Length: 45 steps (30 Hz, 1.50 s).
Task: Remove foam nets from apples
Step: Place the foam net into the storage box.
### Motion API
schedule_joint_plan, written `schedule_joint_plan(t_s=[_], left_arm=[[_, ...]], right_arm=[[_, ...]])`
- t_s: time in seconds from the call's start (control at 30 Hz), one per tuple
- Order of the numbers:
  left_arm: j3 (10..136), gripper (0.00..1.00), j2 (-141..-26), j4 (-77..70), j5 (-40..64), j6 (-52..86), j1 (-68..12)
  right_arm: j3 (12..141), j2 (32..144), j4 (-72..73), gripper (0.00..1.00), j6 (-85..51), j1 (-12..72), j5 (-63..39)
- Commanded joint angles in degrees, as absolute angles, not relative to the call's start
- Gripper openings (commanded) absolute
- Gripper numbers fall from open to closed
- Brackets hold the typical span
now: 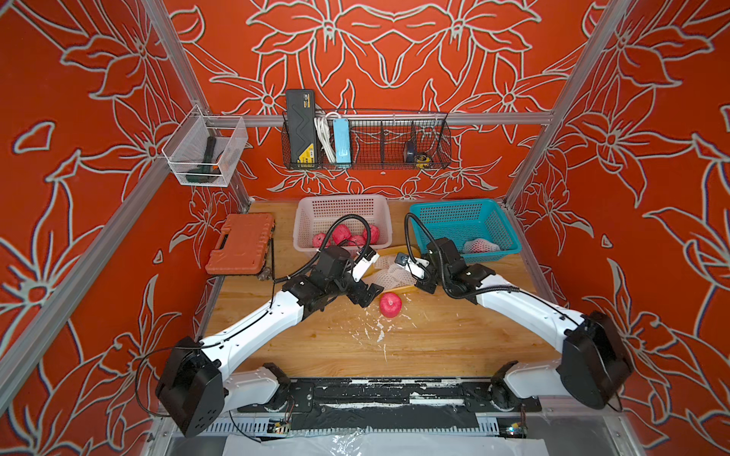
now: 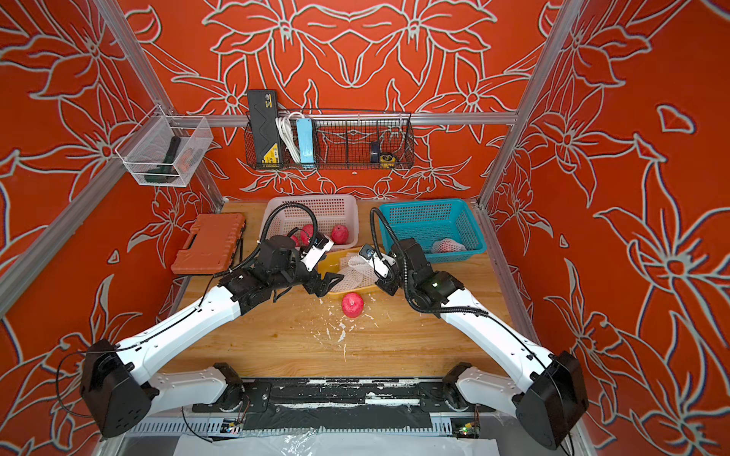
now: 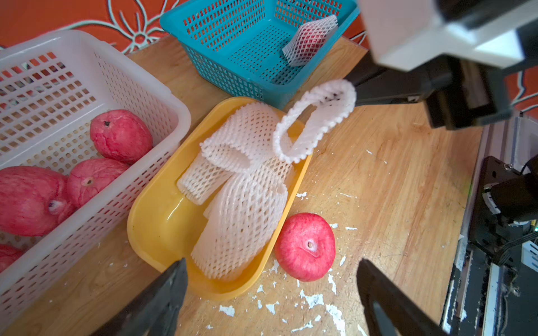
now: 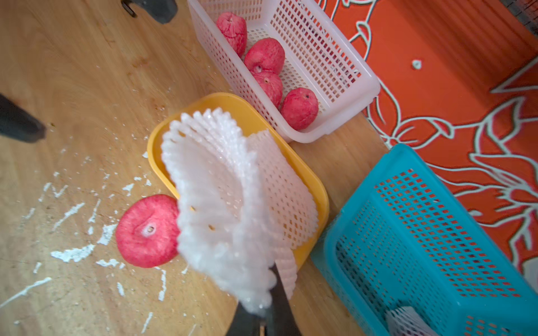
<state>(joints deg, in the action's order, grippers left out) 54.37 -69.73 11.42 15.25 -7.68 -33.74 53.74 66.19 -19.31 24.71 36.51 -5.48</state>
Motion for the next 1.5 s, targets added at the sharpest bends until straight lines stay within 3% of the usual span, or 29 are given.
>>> schedule_joint_plan(t_s=[0.0,0.47,0.9,1.23,1.47], left_arm=[[52.64,0.90,-69.13,10.92,15.20,-7.82,-33.40],[48.71,0.90,-69.61,10.37,15.03,-8.76,-33.40],[47.88,0.90,-70.54,10.38,15.86,-8.60,-33.41],[47.79,0.90,-70.75,10.62,15.93,-8.51,-33.36],[47.95,0.90,-71.17,11.03,16.17,-8.44,-33.41]], right_arm=[[55.20,68.72,-20.86,0.05,31.65,35.75,-1.61],[51.92,81.78,-10.93,0.05,37.66,34.80,-9.48],[60.47,94.49,-13.14,0.07,39.20,34.40,-11.12],[62.91,99.40,-16.30,0.11,44.36,34.36,-10.81],[59.75,97.39,-16.55,0.20,45.61,34.37,-11.10]])
